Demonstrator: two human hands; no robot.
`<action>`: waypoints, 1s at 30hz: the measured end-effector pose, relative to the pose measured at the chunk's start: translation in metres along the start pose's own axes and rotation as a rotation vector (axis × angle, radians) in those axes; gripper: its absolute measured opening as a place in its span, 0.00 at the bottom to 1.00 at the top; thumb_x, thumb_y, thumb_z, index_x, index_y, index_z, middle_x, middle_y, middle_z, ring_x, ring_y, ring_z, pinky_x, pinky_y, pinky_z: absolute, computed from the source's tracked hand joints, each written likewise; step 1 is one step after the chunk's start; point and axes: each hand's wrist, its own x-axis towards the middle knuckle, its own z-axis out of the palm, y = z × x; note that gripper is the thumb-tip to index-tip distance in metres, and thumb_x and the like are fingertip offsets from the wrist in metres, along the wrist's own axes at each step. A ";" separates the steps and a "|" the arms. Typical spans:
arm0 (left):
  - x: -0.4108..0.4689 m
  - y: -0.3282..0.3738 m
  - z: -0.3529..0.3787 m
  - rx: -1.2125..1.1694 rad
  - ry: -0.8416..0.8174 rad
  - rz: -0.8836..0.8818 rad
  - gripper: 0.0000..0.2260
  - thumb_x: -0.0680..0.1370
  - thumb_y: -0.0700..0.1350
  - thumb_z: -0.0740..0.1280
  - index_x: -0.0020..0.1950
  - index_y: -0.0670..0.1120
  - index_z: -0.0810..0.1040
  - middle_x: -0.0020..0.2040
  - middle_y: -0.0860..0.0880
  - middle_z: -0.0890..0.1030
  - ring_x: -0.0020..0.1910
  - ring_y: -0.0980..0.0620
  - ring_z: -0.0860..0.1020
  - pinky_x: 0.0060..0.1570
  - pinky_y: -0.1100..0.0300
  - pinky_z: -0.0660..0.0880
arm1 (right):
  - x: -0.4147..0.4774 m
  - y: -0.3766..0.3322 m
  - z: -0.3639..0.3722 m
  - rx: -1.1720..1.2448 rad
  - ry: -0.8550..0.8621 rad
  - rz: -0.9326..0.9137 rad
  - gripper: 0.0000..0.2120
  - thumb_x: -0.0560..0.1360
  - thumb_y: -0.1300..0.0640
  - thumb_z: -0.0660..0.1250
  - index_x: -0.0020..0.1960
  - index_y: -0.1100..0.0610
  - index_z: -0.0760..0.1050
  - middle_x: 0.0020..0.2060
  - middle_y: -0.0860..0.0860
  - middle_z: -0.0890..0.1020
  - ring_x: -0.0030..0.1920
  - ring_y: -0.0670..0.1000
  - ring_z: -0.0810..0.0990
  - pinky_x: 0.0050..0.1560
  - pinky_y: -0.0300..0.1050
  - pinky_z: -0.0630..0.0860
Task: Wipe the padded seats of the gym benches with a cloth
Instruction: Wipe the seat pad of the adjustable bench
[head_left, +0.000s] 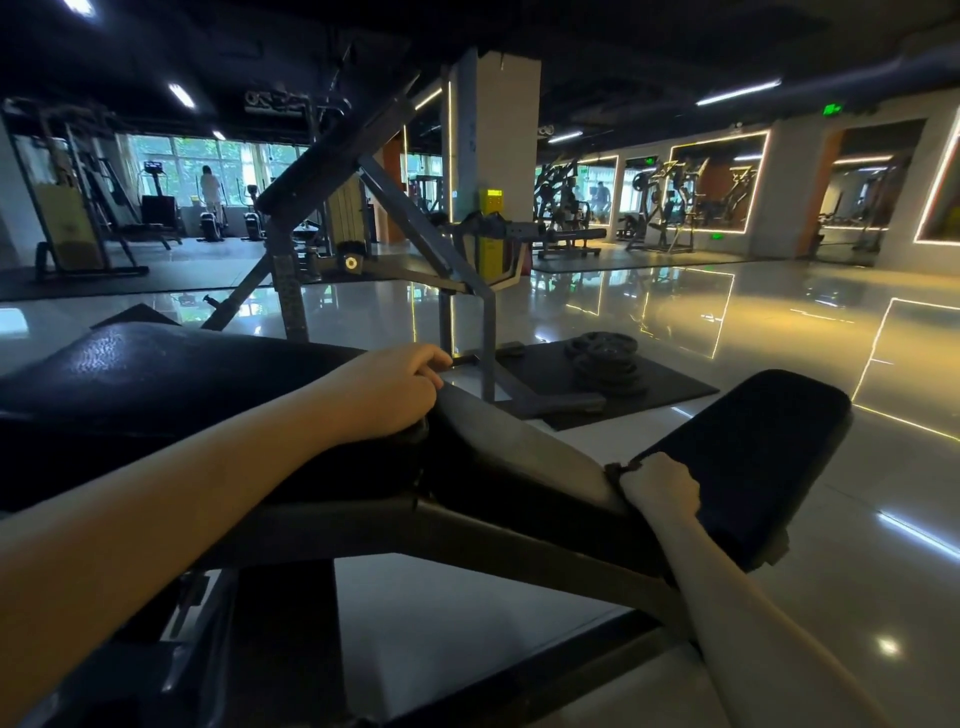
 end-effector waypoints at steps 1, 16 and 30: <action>0.001 0.000 0.001 -0.006 -0.002 0.004 0.20 0.81 0.37 0.57 0.73 0.47 0.67 0.58 0.55 0.74 0.60 0.57 0.70 0.56 0.62 0.63 | -0.001 -0.004 0.000 0.031 -0.014 0.002 0.18 0.77 0.45 0.67 0.54 0.60 0.77 0.45 0.57 0.80 0.45 0.57 0.79 0.43 0.47 0.75; -0.002 0.007 0.004 0.055 0.036 -0.054 0.24 0.80 0.40 0.60 0.76 0.49 0.60 0.46 0.53 0.73 0.38 0.57 0.76 0.34 0.66 0.70 | -0.079 -0.212 -0.009 0.269 -0.139 -0.675 0.11 0.82 0.54 0.61 0.54 0.58 0.80 0.39 0.50 0.78 0.35 0.45 0.72 0.32 0.38 0.64; 0.000 0.000 0.004 0.137 -0.031 -0.025 0.24 0.80 0.39 0.58 0.76 0.52 0.63 0.73 0.49 0.68 0.62 0.53 0.71 0.61 0.59 0.67 | -0.003 -0.116 0.015 -0.004 -0.095 -0.549 0.13 0.78 0.44 0.61 0.49 0.50 0.81 0.43 0.50 0.81 0.44 0.54 0.78 0.41 0.45 0.71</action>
